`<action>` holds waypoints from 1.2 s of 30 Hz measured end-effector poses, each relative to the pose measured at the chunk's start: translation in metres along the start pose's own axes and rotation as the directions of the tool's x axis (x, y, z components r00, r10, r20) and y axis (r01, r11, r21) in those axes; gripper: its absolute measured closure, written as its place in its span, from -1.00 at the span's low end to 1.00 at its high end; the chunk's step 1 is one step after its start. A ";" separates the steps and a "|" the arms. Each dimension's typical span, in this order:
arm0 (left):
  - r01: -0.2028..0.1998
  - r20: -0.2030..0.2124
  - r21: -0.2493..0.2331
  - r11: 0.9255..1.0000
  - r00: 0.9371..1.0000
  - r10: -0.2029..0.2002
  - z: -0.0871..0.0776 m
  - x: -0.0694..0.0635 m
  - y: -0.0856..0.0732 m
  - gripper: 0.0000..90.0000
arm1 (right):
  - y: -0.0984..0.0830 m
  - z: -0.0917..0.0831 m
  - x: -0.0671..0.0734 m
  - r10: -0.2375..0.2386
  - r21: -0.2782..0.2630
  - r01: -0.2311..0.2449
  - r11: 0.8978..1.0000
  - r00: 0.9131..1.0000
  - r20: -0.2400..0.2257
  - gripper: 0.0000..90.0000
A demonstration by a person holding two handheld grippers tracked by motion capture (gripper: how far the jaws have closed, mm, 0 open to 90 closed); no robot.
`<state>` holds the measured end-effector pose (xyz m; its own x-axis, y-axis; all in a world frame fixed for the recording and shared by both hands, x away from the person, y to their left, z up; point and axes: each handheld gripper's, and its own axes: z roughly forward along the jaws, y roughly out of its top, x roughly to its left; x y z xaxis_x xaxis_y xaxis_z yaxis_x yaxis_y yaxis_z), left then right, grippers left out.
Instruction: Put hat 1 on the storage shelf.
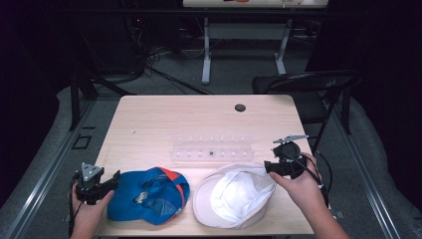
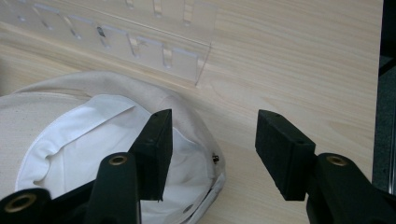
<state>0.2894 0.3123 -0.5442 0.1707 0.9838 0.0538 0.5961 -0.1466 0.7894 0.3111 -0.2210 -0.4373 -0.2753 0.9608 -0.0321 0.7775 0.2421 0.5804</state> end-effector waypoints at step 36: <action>-0.004 0.012 0.006 1.000 1.000 0.004 0.001 -0.002 -0.001 -0.08 | -0.007 0.031 -0.014 0.168 0.378 -0.132 0.916 0.984 -0.063 0.24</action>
<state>0.2895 0.3100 -0.5459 0.1822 0.9820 0.0499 0.6004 -0.1513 0.7853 0.3274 -0.2323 -0.4661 -0.1761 0.9774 0.1167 0.9625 0.1461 0.2285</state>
